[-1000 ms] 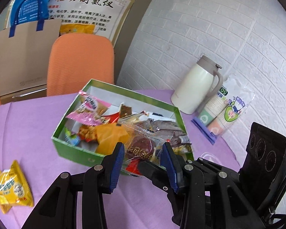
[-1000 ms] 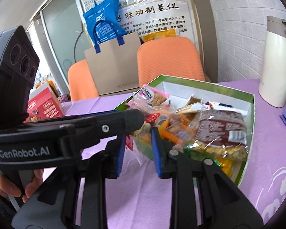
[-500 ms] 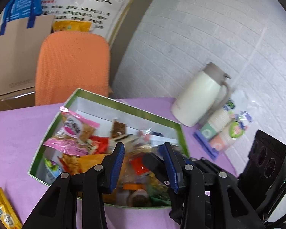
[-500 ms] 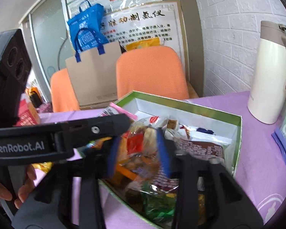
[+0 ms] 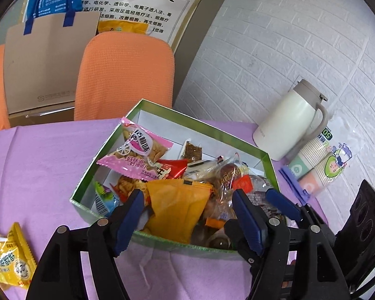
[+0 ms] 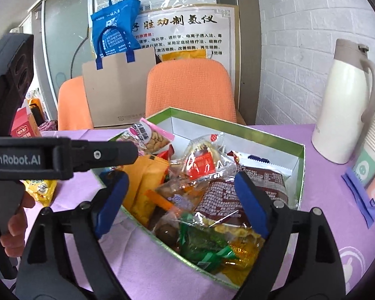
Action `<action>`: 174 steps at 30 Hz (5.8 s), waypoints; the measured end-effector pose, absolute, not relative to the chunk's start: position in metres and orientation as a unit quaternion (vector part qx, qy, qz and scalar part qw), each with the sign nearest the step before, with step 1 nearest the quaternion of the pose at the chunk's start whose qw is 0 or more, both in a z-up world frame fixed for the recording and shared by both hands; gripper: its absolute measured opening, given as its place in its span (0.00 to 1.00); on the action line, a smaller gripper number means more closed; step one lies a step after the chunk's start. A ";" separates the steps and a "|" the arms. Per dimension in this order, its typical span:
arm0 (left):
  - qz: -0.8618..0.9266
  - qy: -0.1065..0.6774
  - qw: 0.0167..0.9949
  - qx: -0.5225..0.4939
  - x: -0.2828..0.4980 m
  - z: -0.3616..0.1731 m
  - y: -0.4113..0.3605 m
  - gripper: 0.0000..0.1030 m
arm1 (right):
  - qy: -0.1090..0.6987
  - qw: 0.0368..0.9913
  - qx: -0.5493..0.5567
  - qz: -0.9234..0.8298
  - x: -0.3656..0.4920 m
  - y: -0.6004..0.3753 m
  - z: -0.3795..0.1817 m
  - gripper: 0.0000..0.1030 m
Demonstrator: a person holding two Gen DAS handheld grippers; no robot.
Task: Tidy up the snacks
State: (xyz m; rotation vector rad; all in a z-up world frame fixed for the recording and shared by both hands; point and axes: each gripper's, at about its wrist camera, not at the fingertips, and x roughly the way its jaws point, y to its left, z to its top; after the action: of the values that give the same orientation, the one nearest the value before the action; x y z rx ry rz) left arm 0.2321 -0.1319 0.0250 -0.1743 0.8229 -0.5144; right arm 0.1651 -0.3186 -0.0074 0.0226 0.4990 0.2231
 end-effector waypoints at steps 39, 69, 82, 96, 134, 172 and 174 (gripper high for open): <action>-0.037 0.430 0.888 -0.160 0.163 -0.032 0.092 0.79 | 0.386 0.858 0.026 0.337 0.158 -0.151 -0.061 0.95; -0.126 0.434 0.862 -0.229 0.194 -0.056 0.115 0.53 | 0.421 0.826 0.044 0.372 0.204 -0.109 -0.080 0.48; -0.140 0.438 0.861 -0.216 0.170 -0.051 0.082 0.37 | 0.414 0.839 0.055 0.350 0.167 -0.139 -0.074 0.39; -0.204 0.413 0.878 -0.133 0.161 0.013 -0.006 0.36 | 0.334 0.881 0.134 0.306 0.143 -0.245 -0.021 0.39; -0.208 0.387 0.894 -0.093 0.257 0.038 -0.111 0.50 | 0.289 0.945 -0.036 0.150 0.234 -0.304 0.005 0.84; -0.114 0.364 0.924 -0.009 0.021 0.007 -0.111 0.90 | 0.276 0.961 -0.015 0.011 -0.025 -0.341 -0.007 0.99; -0.112 0.364 0.925 -0.008 0.015 0.003 -0.111 0.90 | 0.277 0.961 -0.011 0.009 -0.029 -0.341 -0.010 0.99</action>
State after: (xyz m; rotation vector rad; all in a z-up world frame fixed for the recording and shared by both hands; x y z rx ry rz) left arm 0.0152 -0.1113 0.0028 -0.0171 0.7463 -0.2295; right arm -0.0294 -0.3415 -0.0103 -0.0232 0.5616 0.0191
